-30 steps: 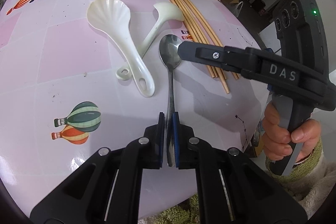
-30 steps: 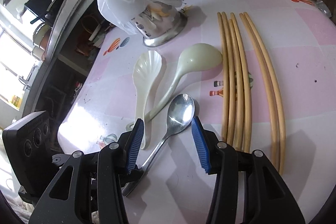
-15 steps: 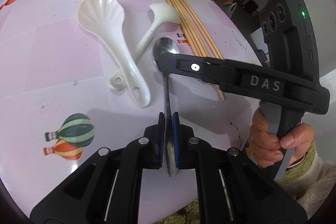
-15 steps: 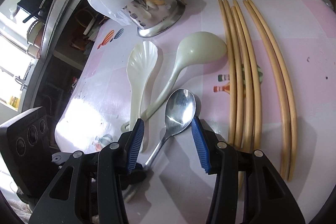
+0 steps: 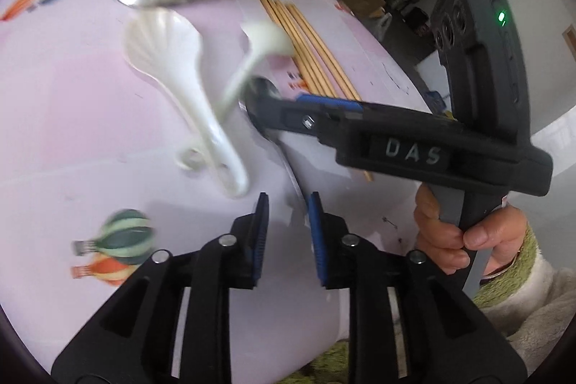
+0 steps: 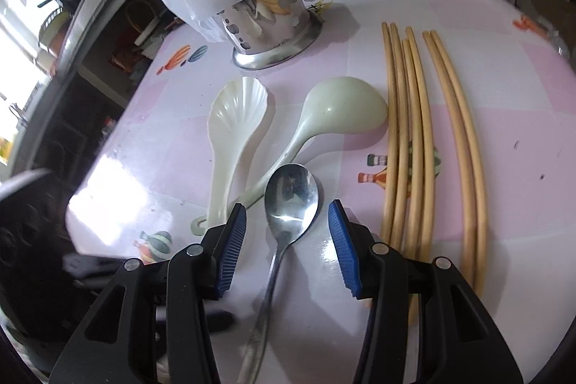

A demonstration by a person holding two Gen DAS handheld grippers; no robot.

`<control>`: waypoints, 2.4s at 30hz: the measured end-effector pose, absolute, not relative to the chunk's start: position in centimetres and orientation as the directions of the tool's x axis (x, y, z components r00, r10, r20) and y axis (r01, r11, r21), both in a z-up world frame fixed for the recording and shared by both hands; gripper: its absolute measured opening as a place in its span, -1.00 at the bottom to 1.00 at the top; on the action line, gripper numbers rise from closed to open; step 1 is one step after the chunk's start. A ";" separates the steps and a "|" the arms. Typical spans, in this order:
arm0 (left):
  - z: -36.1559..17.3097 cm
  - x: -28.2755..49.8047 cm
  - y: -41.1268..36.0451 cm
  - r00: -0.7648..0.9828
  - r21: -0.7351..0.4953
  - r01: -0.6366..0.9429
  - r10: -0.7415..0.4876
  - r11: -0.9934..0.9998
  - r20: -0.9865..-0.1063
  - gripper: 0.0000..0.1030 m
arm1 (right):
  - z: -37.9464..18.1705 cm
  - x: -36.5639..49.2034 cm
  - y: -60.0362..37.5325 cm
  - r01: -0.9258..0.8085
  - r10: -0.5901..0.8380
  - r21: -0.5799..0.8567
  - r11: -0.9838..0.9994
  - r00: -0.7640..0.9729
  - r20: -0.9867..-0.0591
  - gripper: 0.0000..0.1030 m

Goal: Organize utensils
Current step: 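Close the right tool on the steel spoon while the left tool opens and releases it, then move the left tool to the white shell-shaped rice paddle while the right tool holds the spoon, then close the left tool on the white rice paddle while the right tool holds the spoon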

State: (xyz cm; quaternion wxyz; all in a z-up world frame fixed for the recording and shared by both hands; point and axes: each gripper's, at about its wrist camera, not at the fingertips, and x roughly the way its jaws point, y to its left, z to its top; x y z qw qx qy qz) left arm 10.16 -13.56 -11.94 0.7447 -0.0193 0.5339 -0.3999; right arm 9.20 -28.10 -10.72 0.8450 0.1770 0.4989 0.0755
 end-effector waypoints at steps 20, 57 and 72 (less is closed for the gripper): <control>-9.2 13.0 -3.8 0.402 -0.332 0.399 -0.488 0.855 -0.775 -0.08 | -11.1 11.1 -23.9 -0.036 0.092 0.085 0.996 0.488 -0.868 -0.09; -9.5 19.8 -12.3 0.402 -0.274 0.436 -0.458 0.857 -0.793 0.42 | -6.3 7.4 -28.6 -0.005 0.184 0.247 0.969 0.681 -0.709 -0.29; -11.8 23.3 -17.2 0.366 -0.151 0.374 -0.295 0.915 -0.883 0.55 | -7.0 7.8 -29.6 -0.003 0.212 0.286 0.958 0.679 -0.703 -0.29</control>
